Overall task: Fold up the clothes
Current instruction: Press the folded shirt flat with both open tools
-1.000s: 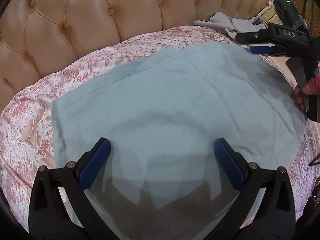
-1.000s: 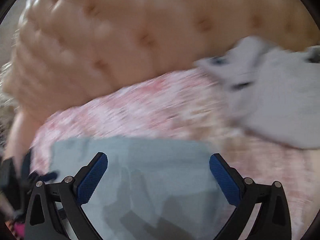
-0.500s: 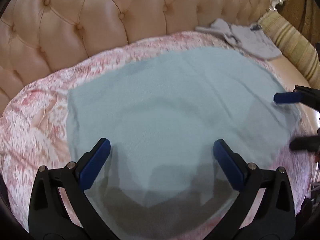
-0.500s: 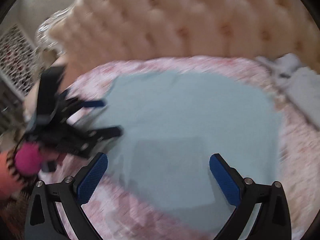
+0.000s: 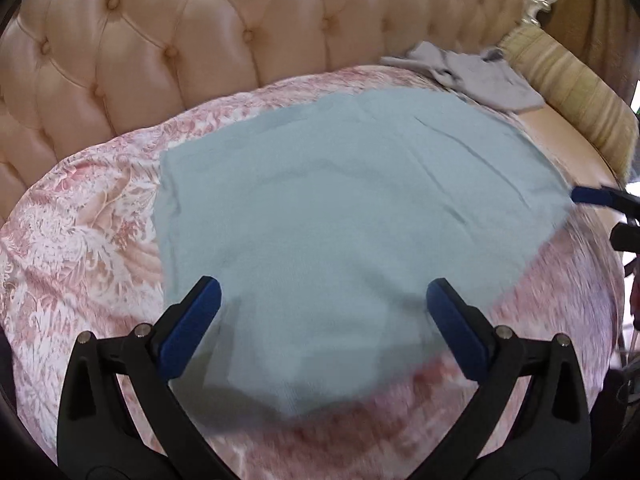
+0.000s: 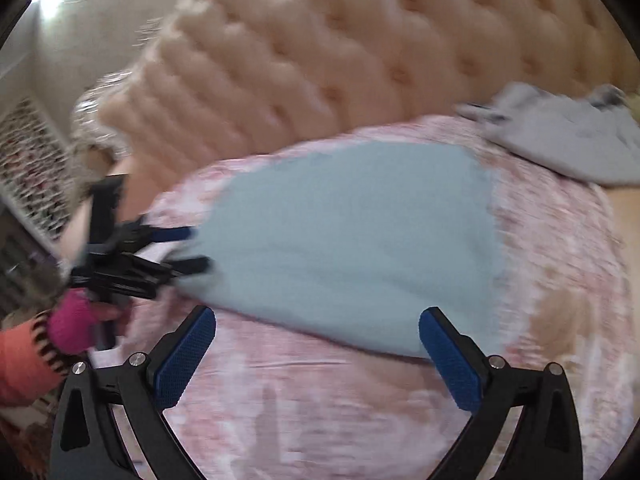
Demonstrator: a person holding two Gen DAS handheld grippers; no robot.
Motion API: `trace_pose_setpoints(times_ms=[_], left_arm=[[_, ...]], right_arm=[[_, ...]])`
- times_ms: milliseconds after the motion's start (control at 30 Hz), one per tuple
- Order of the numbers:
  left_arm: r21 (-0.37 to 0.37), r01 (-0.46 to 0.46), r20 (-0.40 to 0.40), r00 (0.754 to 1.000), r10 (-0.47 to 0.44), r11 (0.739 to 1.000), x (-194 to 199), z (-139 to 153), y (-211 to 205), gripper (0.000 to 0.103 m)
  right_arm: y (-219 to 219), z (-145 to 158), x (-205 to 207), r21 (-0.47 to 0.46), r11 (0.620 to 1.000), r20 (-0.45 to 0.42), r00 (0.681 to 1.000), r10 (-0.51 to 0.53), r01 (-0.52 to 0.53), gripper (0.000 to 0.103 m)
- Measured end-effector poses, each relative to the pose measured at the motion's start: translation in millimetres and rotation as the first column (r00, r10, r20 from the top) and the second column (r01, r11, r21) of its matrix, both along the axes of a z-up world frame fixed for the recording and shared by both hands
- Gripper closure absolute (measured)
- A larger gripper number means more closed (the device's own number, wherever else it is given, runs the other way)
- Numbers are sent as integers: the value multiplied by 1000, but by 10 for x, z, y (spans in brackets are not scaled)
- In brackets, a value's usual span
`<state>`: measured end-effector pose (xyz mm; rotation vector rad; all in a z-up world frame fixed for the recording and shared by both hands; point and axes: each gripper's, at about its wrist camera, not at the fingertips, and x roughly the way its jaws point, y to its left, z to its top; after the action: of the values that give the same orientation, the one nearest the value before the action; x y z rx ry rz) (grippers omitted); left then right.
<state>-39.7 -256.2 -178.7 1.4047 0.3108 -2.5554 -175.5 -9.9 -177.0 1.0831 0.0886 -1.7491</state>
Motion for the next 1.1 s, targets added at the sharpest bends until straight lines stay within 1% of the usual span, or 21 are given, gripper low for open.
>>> trace_pose_setpoints(times_ms=[33,100,133,200,233,300,333,400,467,600,667,733,800,833,867,900,933,967,1033,1067,1100], left_arm=[[-6,7,10,1000,-7,1000,35,-61,11,0],[-9,12,10,1000,-12,1000,113,-153,-6,0],[2,9,-7,1000,-8,1000,150,-159,-42,0],[19,14,-13,1000,-14,1000,173,-169,-92,0],[20,13,-5,1000,-13,1000,172,-156,-99,0],[15,5,22,1000,-5,1000,161,-112,-94,0],[9,-5,22,1000,5,1000,167,-59,-82,0],[17,0,-31,1000,1,1000,160,115,-34,0],[20,6,-49,999,-5,1000,54,185,-3,0],[42,-24,8,1000,24,999,-174,13,-51,0],[42,-32,34,999,31,999,-203,-108,-60,0],[32,-28,25,999,27,999,-177,-171,-42,0],[23,-24,15,1000,24,999,-148,-184,-26,0],[20,-28,15,1000,27,999,-139,-183,-25,0],[12,-46,25,999,45,999,-138,-159,-6,0],[1,-47,15,999,47,999,-142,-105,46,0],[-11,-37,-8,999,37,999,-146,-39,109,0],[-23,-28,-31,999,27,999,-150,26,172,0],[-66,9,-47,999,-12,998,-237,92,313,0],[-90,29,-51,998,-34,996,-288,119,385,0],[-88,38,-43,998,-42,995,-338,110,406,0]], right_arm=[[-33,6,51,-18,999,1,1000,29,-29,0],[8,-102,-16,-1,1000,18,1000,7,-7,0],[28,-155,-49,7,1000,26,1000,-4,3,0],[76,-257,-119,23,999,44,999,-29,28,1],[171,-253,-178,10,997,67,995,-73,72,5],[243,-189,-217,-2,992,88,989,-122,122,3],[251,-145,-223,-2,990,89,986,-140,141,1],[154,6,-205,-19,994,45,993,-108,109,0],[-36,89,-265,-17,996,7,996,-85,85,0],[-430,34,-604,-3,994,35,994,-106,106,0],[-611,-124,-777,26,993,69,991,-114,113,0],[-662,-256,-899,84,989,84,988,-127,120,0],[-585,-298,-955,75,989,114,984,-137,129,0],[-510,-281,-981,75,983,106,979,-173,166,0],[-466,-263,-996,95,977,96,975,-202,193,0],[-418,-244,-998,90,973,96,970,-222,213,0],[-378,-202,-971,59,972,103,968,-231,226,0],[-368,-166,-935,29,975,106,969,-224,222,0],[-427,-116,-816,-54,986,124,981,-150,157,0],[-488,-116,-755,-63,990,126,985,-114,122,0],[-554,-147,-706,-44,994,121,989,-91,97,0]])
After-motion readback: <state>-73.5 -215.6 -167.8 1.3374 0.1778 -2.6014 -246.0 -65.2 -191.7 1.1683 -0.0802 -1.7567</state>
